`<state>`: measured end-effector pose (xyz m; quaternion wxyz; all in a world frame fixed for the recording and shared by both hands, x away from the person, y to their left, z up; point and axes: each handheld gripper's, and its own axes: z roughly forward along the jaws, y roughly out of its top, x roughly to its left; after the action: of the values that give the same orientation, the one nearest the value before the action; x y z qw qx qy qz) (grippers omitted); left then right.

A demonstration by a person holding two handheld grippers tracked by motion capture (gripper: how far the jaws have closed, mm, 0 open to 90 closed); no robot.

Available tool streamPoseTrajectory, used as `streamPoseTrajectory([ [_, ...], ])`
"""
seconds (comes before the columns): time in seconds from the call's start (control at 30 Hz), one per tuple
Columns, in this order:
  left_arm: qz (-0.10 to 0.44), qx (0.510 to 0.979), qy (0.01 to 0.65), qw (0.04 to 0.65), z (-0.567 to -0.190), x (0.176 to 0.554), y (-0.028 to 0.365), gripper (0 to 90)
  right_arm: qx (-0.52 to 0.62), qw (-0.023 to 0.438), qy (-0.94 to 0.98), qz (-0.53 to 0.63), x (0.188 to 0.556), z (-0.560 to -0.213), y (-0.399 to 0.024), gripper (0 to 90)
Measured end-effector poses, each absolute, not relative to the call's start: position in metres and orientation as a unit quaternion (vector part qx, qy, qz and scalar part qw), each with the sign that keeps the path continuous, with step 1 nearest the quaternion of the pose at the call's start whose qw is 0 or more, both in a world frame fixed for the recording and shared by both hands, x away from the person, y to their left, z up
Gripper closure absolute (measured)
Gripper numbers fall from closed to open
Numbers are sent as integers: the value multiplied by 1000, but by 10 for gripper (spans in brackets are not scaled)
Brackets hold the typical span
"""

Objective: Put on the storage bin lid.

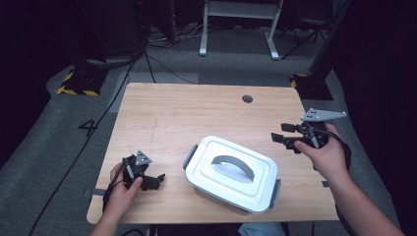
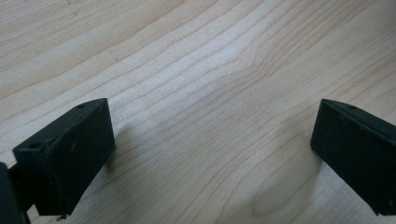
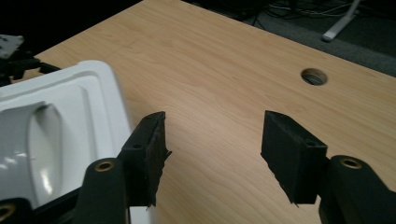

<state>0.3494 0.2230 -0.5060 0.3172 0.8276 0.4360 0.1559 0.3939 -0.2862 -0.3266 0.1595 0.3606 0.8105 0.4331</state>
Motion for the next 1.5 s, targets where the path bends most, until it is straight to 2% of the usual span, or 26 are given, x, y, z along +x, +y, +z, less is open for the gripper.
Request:
streamPoseTrajectory([
  [0.33,157,827,438,316,-506,349,225,1,412,176,799,401,406,-357,-336,373],
  [0.67,156,828,435,316,-506,348,230,2,447,150,808,353,409,-412,-367,339],
  [1.5,157,828,435,318,-506,348,231,2,450,122,835,292,382,-484,-376,261],
])
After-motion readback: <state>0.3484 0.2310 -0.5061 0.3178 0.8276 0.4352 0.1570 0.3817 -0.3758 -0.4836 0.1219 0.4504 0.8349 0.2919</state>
